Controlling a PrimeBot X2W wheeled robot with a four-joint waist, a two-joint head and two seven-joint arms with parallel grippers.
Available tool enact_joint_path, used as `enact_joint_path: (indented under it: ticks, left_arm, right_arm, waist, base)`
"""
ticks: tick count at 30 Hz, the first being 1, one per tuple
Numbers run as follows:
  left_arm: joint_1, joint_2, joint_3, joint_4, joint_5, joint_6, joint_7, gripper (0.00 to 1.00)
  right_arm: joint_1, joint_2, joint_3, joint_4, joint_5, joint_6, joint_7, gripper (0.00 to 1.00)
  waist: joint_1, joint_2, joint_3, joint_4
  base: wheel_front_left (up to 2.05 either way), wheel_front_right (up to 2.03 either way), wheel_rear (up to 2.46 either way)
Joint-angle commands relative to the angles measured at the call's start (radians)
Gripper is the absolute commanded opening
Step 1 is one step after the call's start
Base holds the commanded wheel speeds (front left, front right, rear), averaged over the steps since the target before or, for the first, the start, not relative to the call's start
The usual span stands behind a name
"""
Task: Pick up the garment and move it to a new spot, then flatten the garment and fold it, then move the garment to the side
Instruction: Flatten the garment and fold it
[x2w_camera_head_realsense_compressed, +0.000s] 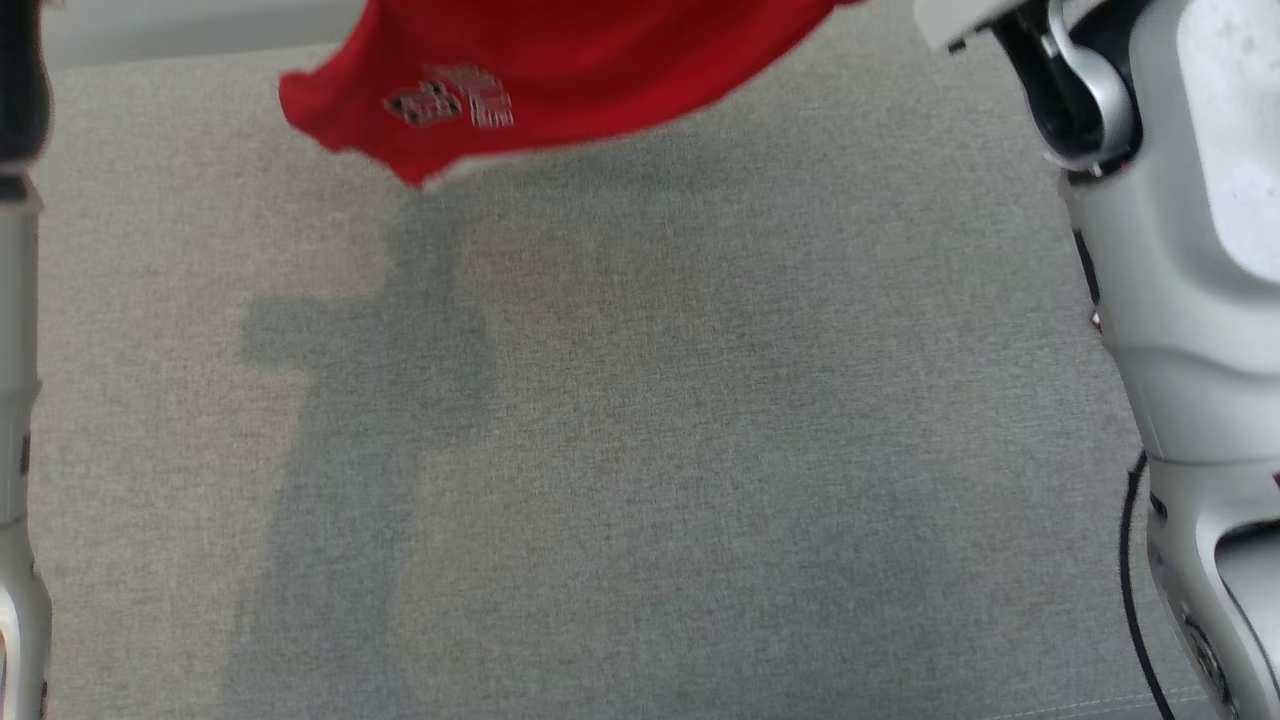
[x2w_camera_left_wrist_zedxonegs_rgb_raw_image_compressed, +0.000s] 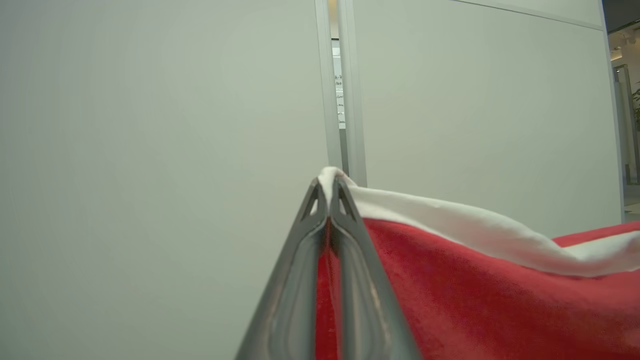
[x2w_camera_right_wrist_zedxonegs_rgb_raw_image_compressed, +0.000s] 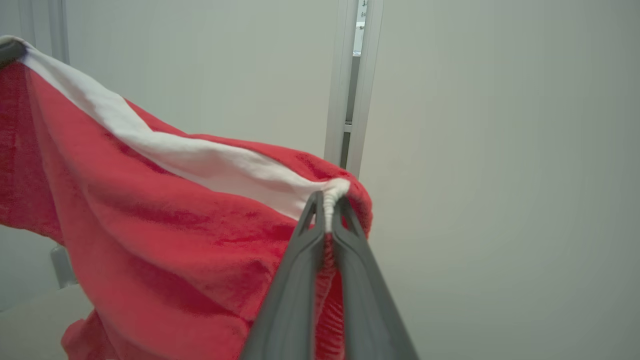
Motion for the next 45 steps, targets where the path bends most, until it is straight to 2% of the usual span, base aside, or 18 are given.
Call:
enact_joint_path:
  ticks: [1,5,8,12,15,24,32,38,41,45]
  left_arm:
    - [-0.045,-0.013,-0.009,0.052,0.019,-0.007,-0.032,0.0]
    - [-0.14,-0.054,-0.029,0.164,0.045,-0.015,-0.083,0.0]
    - [-0.122,-0.084,-0.036,0.201,0.039,-0.02,-0.095,0.0]
    - [-0.034,-0.115,-0.001,0.137,0.038,-0.024,-0.095,0.0]
    - [0.054,-0.121,0.013,0.048,0.029,-0.025,-0.095,0.0]
    - [0.365,-0.143,0.092,-0.249,-0.015,-0.025,-0.095,0.0]
    - [0.7,-0.183,0.152,-0.488,-0.015,-0.025,-0.095,0.0]
    - [0.934,-0.216,0.171,-0.618,0.008,-0.024,-0.095,0.0]
    - [1.065,-0.214,0.149,-0.675,0.039,-0.024,-0.095,0.0]
    - [1.167,-0.199,0.128,-0.697,0.051,-0.024,-0.094,0.0]
  right_arm:
    - [-0.045,0.016,0.004,0.072,-0.018,-0.002,-0.037,0.0]
    - [-0.151,0.043,0.027,0.247,-0.067,-0.002,-0.156,0.0]
    - [-0.153,0.057,0.053,0.342,-0.075,-0.002,-0.228,0.0]
    - [-0.114,0.064,0.111,0.408,-0.064,-0.002,-0.283,0.0]
    - [-0.067,0.055,0.148,0.396,-0.041,-0.002,-0.303,0.0]
    - [0.148,0.006,0.167,0.196,0.026,-0.002,-0.315,0.0]
    - [0.476,-0.031,0.106,-0.031,0.059,-0.002,-0.297,0.0]
    - [0.747,-0.002,0.047,-0.215,0.039,-0.002,-0.226,0.0]
    - [0.928,0.029,0.001,-0.343,0.022,-0.002,-0.165,0.0]
    - [1.078,0.051,-0.048,-0.45,-0.015,-0.002,-0.102,0.0]
  waist:
    - [0.0,0.0,0.101,0.011]
    - [0.0,0.0,0.157,0.019]
    - [0.0,0.0,0.182,0.026]
    - [0.0,0.0,0.203,0.031]
    - [0.0,0.0,0.208,0.028]
    - [0.0,0.0,0.16,0.018]
    - [0.0,0.0,0.024,0.029]
    - [0.0,0.0,-0.094,0.032]
    - [0.0,0.0,-0.155,0.033]
    - [0.0,0.0,-0.182,0.032]
  base:
    - [0.0,0.0,0.0]
    - [0.0,0.0,0.0]
    - [0.0,0.0,0.0]
    - [0.0,0.0,0.0]
    - [0.0,0.0,0.0]
    - [0.0,0.0,0.0]
    - [0.0,0.0,0.0]
    - [0.0,0.0,0.0]
    - [0.0,0.0,0.0]
    - [0.0,0.0,0.0]
